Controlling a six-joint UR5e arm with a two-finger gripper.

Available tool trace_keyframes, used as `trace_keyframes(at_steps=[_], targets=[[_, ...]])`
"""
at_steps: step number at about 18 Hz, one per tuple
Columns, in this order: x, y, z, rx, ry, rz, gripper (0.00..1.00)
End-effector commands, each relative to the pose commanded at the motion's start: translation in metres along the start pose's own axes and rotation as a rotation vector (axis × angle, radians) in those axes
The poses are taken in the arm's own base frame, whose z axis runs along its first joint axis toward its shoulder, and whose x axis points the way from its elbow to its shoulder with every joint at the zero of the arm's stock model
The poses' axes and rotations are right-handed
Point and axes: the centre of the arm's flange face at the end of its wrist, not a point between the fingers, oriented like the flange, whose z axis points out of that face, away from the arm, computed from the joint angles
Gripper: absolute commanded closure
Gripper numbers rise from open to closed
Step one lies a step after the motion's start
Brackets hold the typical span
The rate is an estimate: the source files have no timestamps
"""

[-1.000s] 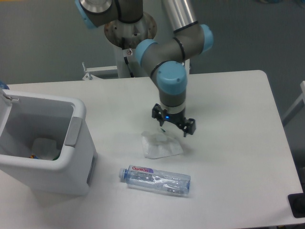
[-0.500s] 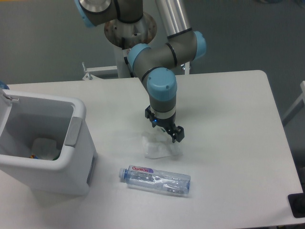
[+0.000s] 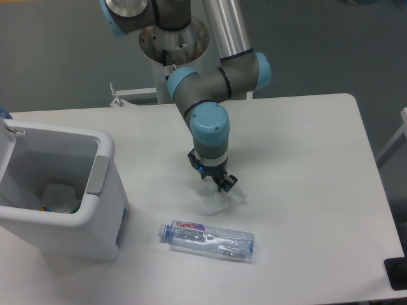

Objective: Place the trash in the trash can
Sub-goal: 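Close the gripper on the crumpled white tissue, then lift the tissue and carry it over the white trash bin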

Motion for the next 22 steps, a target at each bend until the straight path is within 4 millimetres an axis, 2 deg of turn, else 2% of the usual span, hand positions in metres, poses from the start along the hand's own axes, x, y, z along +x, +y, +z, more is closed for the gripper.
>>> trace_keyframes(at_steps=[8, 10, 14, 16, 20, 22], targets=[[-0.024, 0.008, -0.039, -0.003, 0.003, -0.027, 1.0], [-0.034, 0.014, -0.058, 0.016, 0.001, -0.045, 1.0], [-0.05, 0.009, -0.095, 0.144, 0.032, -0.083, 1.0], [-0.057, 0.003, -0.121, 0.204, 0.024, -0.137, 1.0], [-0.067, -0.015, -0.188, 0.35, -0.022, -0.237, 1.0], [-0.065, -0.023, -0.228, 0.442, -0.033, -0.283, 1.0]])
